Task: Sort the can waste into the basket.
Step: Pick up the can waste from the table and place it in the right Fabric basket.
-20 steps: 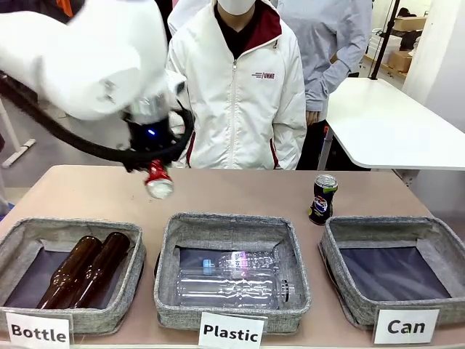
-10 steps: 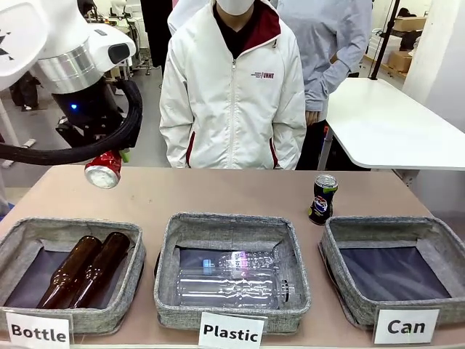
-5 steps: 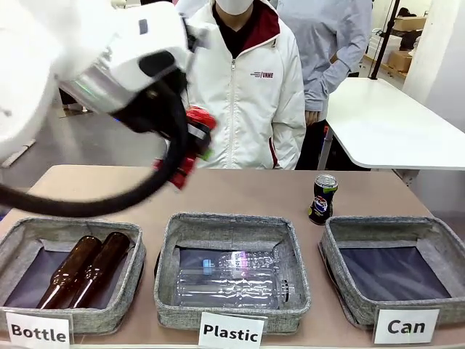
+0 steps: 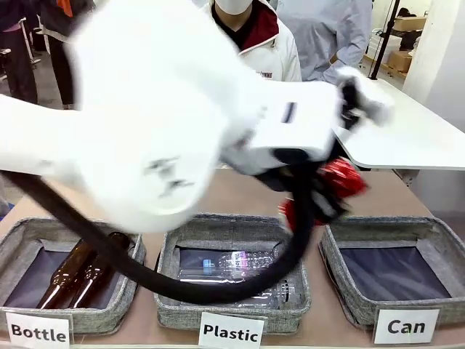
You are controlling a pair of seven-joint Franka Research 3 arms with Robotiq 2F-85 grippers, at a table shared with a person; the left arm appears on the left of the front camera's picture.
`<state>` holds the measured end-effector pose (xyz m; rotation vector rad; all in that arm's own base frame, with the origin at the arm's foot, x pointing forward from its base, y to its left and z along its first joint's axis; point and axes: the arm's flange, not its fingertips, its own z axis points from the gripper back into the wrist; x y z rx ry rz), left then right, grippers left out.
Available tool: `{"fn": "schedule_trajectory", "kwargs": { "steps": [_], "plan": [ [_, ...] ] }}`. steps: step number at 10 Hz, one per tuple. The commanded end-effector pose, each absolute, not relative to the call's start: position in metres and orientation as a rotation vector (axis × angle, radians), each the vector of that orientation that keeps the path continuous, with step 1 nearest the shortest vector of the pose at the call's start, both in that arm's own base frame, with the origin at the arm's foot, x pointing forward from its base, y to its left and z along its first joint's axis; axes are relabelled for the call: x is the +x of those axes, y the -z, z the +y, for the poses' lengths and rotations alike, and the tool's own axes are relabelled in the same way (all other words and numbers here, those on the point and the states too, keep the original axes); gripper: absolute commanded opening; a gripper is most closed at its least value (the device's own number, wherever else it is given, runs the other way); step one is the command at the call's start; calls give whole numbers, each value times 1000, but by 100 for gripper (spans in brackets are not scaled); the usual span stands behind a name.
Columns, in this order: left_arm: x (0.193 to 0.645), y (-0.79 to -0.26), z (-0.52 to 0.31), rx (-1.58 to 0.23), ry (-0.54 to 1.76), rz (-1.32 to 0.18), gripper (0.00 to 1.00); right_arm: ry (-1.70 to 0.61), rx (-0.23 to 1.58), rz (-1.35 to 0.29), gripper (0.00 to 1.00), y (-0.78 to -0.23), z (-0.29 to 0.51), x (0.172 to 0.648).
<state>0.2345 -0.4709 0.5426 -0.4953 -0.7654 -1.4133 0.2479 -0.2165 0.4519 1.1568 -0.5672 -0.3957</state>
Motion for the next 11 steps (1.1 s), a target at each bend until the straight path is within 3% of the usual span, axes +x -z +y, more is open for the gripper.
{"fn": "schedule_trajectory", "kwargs": {
  "steps": [1, 3, 6, 8, 11],
  "plan": [
    [294, -549, -506, -601, 1621, -649, 25, 376, 1170, -596, 100, -454, -218, 250],
    [331, -536, -573, -590, 1766, -509, 25, 376, 1170, -596, 100, -454, -218, 250],
    [389, -513, -632, -659, 1707, -368, 25, 376, 1170, -596, 100, -454, -218, 250],
    [399, -491, -646, -689, 1676, -320, 25, 395, 1157, -567, 100, -452, -216, 248],
    [392, -458, -670, -694, 1669, -292, 25, 447, 1074, -738, 100, -507, -330, 203]
  ]
}}
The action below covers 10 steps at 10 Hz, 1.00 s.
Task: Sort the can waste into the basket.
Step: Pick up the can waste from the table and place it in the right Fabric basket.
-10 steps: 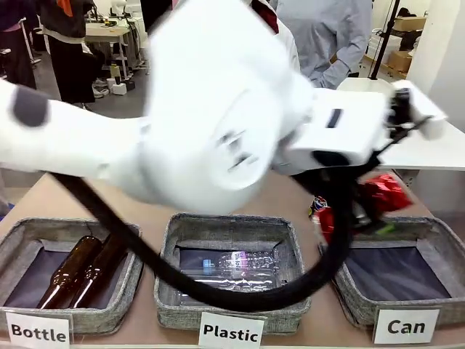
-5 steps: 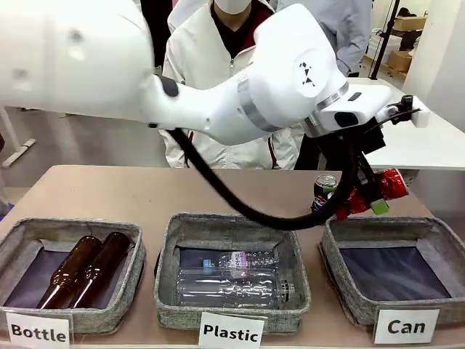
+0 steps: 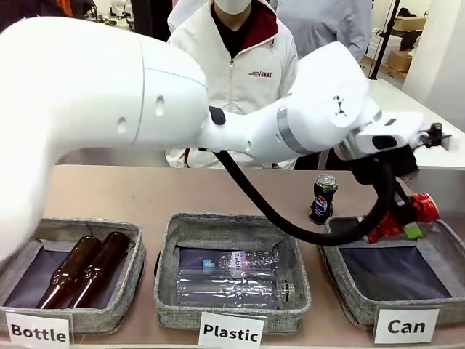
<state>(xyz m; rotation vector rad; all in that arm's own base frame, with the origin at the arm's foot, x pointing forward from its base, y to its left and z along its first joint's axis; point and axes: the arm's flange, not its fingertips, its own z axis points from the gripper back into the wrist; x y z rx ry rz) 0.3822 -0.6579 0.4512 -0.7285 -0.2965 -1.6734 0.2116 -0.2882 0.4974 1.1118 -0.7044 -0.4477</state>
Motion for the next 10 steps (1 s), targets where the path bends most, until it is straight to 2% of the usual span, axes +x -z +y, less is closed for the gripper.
{"fn": "schedule_trajectory", "kwargs": {
  "steps": [1, 6, 7, 8, 9, 10],
  "plan": [
    [388, -450, -680, -692, 1682, -281, 25, 478, 1061, -775, 100, -513, -354, 189],
    [385, -439, -693, -669, 1669, -336, 25, 463, 1011, -774, 100, -512, -363, 184],
    [384, -439, -693, -667, 1671, -336, 39, 470, 1011, -774, 100, -512, -364, 183],
    [386, -439, -693, -654, 1670, -334, 82, 478, 1015, -781, 100, -513, -364, 184],
    [386, -438, -693, -652, 1673, -336, 95, 480, 1012, -781, 100, -513, -364, 185],
    [384, -438, -692, -649, 1672, -345, 100, 480, 1008, -777, 100, -512, -365, 184]
  ]
}}
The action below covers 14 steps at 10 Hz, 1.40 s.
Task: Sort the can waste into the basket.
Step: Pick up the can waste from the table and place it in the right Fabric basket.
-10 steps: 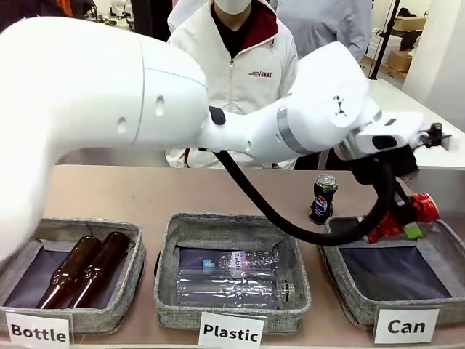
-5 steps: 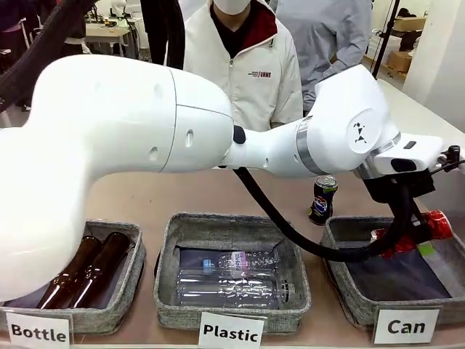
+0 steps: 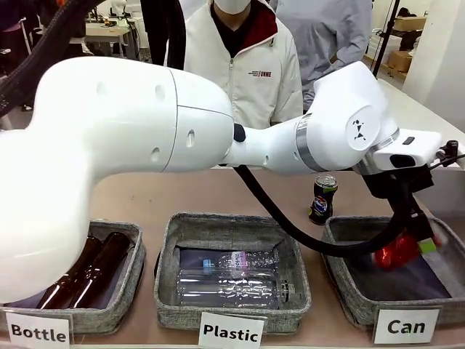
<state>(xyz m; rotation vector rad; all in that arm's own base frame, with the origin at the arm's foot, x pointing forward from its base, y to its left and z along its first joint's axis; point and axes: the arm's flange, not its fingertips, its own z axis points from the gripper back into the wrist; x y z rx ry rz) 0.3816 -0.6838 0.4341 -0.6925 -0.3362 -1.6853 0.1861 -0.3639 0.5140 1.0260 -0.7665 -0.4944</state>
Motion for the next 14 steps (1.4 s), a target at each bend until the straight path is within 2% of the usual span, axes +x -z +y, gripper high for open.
{"fn": "schedule_trajectory", "kwargs": {
  "steps": [1, 4, 6, 10, 12, 13, 14],
  "plan": [
    [384, -440, -691, -641, 1666, -355, 100, 473, 1009, -778, 100, -512, -364, 184],
    [383, -452, -681, -641, 1644, -399, 100, 462, 1003, -782, 100, -513, -357, 185],
    [381, -487, -640, -641, 1490, -370, 100, 428, 1005, -778, 100, -514, -332, 194],
    [367, -558, -478, -717, 1246, -385, 100, 311, 1101, -677, 100, -513, -207, 229],
    [366, -576, -390, -725, 1077, -398, 100, 203, 1142, -589, 100, -501, -134, 231],
    [366, -582, -336, -747, 968, -410, 100, 222, 1223, -501, 100, -491, -96, 227],
    [365, -583, -287, -810, 876, -390, 100, 173, 1227, -459, 100, -484, -76, 222]
  ]
}}
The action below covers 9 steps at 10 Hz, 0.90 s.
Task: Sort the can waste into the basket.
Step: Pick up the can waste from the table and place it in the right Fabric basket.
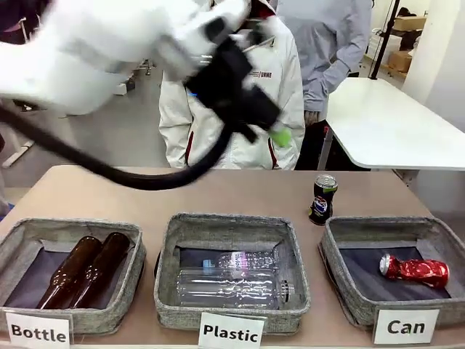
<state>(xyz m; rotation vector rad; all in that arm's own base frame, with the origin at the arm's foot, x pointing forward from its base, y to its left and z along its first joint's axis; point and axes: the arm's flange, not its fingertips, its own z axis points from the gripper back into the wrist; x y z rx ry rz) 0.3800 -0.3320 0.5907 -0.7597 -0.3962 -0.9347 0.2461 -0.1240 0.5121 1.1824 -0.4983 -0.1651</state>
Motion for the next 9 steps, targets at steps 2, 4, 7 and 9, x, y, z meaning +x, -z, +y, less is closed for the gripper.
{"fn": "schedule_trajectory", "kwargs": {
  "steps": [2, 4, 7, 9],
  "plan": [
    [358, -577, -188, -898, 653, -391, 100, 261, 1321, -241, 100, -484, -65, 235],
    [312, -551, -83, -1067, 433, -413, 100, 371, 1386, -11, 100, -477, -57, 245],
    [250, -496, 27, -1249, 204, -563, 100, 382, 1368, 18, 100, -470, -49, 258],
    [236, -455, 63, -1305, 124, -527, 100, 365, 1326, -99, 100, -469, -62, 258]
  ]
}}
